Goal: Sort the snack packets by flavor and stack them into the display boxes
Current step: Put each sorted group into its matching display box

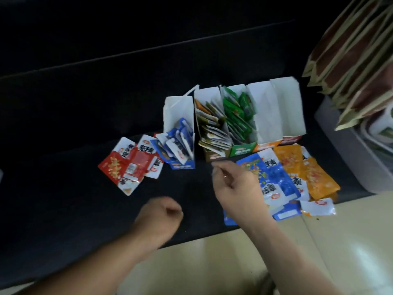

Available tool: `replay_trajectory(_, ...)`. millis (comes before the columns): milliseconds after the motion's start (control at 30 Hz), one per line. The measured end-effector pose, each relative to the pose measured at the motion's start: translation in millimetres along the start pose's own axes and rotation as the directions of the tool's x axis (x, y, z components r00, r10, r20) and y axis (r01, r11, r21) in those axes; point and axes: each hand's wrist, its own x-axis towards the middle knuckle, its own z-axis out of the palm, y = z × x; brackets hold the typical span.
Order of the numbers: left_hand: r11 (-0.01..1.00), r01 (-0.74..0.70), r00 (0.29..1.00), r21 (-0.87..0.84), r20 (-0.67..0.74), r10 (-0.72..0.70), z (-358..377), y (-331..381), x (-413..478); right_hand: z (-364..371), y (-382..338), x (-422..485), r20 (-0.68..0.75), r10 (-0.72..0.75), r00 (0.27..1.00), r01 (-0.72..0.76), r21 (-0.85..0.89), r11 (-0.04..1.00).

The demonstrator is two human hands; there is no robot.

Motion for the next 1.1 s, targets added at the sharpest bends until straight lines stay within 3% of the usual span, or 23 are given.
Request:
replay_trajectory(133,0.938,-0.270,0.962,0.216,0.093,0.255,51,23,5,-38,50,3,-0.132,-0.093,0.987,0.036,-0.385,0.922)
replay_trajectory(233,0.808,-0.439,0.898,0.393,0.210,0.386,81,47,5,-56,84,-5,-0.095,-0.006,0.995,-0.049,-0.565,0.824)
replay_trajectory(333,0.724,-0.517,0.856,0.456,0.305,0.418,108,55,4,-58,98,-12,-0.037,0.082,0.996,-0.087,-0.628,0.773)
replay_trajectory(533,0.729,-0.531,0.847,0.432,0.300,0.439,122,57,-1,-57,77,-19,0.184,0.145,0.972,-0.009,-0.588,0.809)
replay_trajectory(633,0.727,-0.551,0.834,0.410,0.299,0.463,120,57,0,-56,82,-25,0.266,0.063,0.962,0.075,-0.477,0.876)
replay_trajectory(733,0.675,-0.568,0.823,0.471,0.332,0.461,122,63,0,-62,88,-27,0.151,-0.020,0.988,0.066,-0.308,0.949)
replay_trajectory(833,0.586,-0.601,0.799,0.543,0.400,0.449,127,74,-1,-79,99,-22,-0.018,-0.058,0.998,0.048,-0.330,0.943)
replay_trajectory(1000,0.390,-0.723,0.690,0.570,0.564,0.454,150,94,-8,-109,116,-7,-0.054,0.034,0.998,-0.052,-0.392,0.919)
replay_trajectory(1100,0.334,-0.737,0.675,0.587,0.624,0.393,162,98,-7,-119,118,-2,-0.075,0.011,0.997,-0.042,-0.432,0.901)
